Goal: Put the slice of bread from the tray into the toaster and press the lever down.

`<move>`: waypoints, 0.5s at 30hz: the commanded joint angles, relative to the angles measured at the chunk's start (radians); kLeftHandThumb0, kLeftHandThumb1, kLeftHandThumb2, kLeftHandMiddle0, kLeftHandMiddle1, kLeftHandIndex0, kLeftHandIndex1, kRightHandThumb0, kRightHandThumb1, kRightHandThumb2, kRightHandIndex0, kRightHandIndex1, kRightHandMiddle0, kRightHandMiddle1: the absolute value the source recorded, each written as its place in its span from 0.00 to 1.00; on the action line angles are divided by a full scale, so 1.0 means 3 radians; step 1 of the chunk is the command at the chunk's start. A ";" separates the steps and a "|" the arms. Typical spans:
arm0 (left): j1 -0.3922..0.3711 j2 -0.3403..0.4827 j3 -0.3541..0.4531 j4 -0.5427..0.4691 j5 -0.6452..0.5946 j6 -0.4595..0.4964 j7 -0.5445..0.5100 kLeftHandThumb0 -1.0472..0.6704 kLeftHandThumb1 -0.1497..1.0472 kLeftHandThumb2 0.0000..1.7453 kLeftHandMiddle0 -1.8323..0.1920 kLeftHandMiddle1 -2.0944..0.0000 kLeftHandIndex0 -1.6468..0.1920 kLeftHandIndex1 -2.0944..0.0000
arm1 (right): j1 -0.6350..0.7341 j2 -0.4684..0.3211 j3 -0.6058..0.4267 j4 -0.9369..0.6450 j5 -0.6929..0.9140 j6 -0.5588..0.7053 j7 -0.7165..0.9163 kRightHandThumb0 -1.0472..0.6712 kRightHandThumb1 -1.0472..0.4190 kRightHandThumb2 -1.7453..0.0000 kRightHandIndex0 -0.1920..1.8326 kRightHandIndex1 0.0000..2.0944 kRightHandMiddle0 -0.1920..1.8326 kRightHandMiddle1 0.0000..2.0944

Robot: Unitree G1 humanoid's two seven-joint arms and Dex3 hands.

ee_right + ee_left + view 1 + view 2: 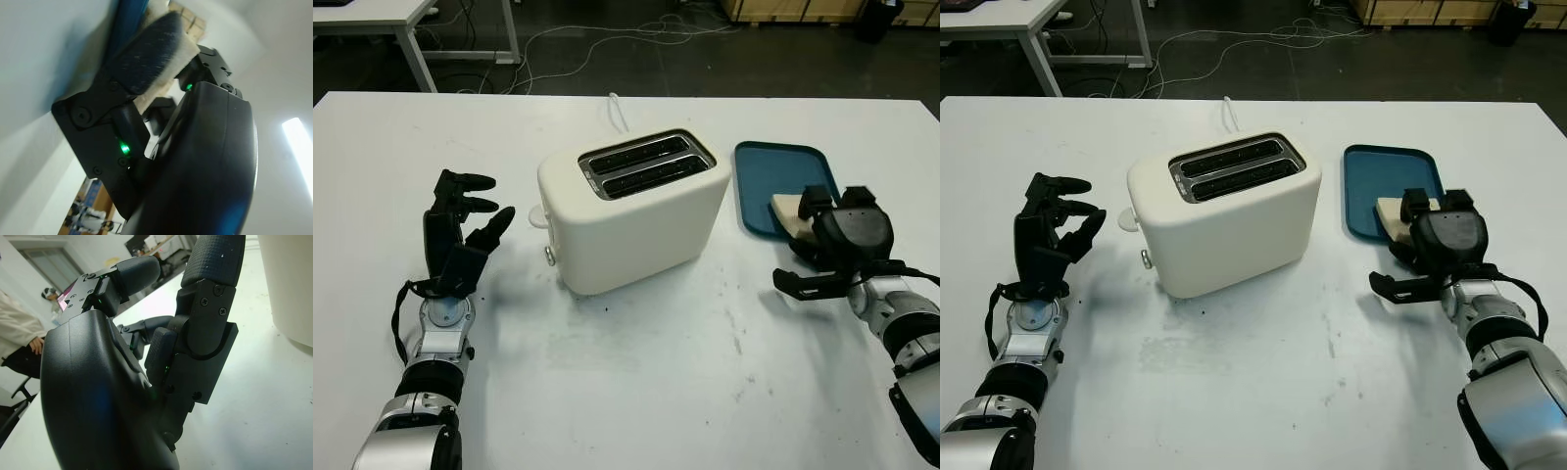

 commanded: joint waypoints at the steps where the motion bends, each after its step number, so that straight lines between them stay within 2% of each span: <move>1: -0.0001 0.0018 0.0004 -0.0002 -0.0020 0.0023 -0.0004 0.00 0.89 0.08 0.73 0.28 0.77 0.31 | 0.0098 0.0073 0.0089 0.0063 -0.0057 -0.0010 -0.0057 0.00 0.09 0.20 0.86 0.83 0.83 0.83; 8: -0.0015 0.0032 0.0003 0.0055 0.0006 -0.0034 0.0002 0.00 0.89 0.08 0.73 0.28 0.77 0.32 | 0.0090 0.0076 0.0308 0.0094 -0.0146 0.0152 -0.0514 0.02 0.09 0.19 0.87 0.83 0.87 0.83; 15: -0.0023 0.0034 0.0002 0.0078 -0.0012 -0.0033 -0.0021 0.00 0.89 0.09 0.73 0.28 0.77 0.31 | 0.0061 0.0028 0.0281 0.0031 -0.0070 0.0024 -0.0797 0.09 0.09 0.18 0.87 0.83 0.87 0.83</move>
